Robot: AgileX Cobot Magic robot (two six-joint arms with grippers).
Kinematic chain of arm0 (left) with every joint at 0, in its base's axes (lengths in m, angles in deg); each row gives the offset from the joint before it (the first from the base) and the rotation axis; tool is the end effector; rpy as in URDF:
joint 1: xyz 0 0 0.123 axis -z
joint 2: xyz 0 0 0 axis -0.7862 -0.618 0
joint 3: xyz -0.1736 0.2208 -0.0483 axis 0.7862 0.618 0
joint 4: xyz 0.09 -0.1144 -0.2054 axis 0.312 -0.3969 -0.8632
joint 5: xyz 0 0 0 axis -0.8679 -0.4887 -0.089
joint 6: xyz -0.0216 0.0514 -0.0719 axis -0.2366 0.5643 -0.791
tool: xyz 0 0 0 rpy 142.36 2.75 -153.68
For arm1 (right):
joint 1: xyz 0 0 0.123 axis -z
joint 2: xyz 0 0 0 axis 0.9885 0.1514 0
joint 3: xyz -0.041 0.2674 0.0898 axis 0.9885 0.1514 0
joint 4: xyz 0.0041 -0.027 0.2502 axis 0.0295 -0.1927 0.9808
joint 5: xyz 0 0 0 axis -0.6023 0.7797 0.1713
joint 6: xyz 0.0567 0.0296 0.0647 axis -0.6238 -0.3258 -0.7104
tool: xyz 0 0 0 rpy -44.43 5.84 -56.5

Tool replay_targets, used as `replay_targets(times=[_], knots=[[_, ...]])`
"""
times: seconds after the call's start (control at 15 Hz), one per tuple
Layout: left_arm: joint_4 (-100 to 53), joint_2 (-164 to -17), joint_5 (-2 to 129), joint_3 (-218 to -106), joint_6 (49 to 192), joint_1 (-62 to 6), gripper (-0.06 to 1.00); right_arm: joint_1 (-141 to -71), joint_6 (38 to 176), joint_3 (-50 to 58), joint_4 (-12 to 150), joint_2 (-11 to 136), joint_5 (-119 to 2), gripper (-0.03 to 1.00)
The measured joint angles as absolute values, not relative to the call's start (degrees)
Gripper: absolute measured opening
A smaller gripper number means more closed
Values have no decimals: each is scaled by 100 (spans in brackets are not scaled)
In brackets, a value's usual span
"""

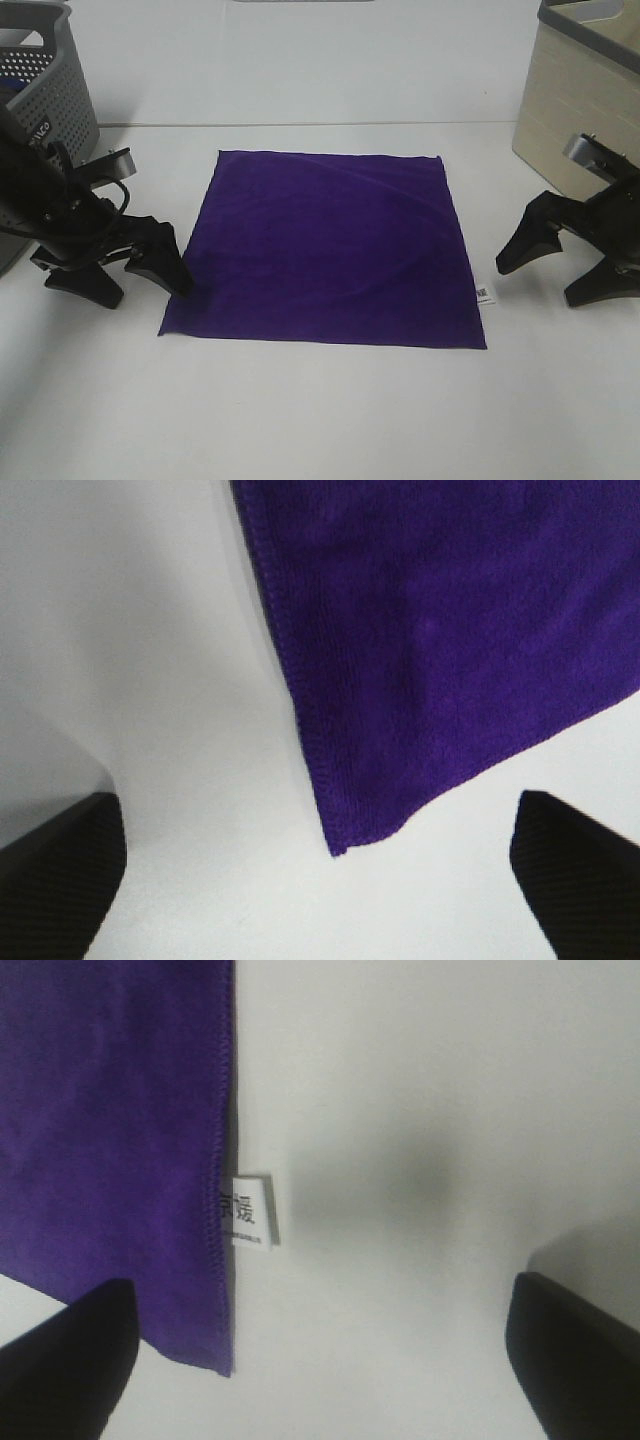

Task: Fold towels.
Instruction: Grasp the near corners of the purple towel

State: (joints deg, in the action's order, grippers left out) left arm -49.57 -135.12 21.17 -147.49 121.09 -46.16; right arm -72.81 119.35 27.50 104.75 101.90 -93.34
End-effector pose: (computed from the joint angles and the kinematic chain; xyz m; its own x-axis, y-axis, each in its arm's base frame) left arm 0.3506 -0.0767 0.1053 -0.9777 0.1798 -0.1090 0.2098 0.8686 -0.4489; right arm 0.3282 -0.0052 0.1095 -0.9880 0.1309 -0.0816 0.0770 0.8772 0.4739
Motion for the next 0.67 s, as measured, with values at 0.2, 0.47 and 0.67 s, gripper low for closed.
replay_targets(times=[0.2,0.47,0.67], knots=[[-4974,-13512,2123,-14749,12081,-4616,97,-7281,11941,2733,10773,10407,-9586,96],[-4974,-13518,2135,-14749,12046,-4616,97,-7281,11918,2813,11019,10465,-9706,95],[-4980,-13518,2135,-14749,12046,-4604,97,-7281,11826,2813,11025,10465,-9695,95]])
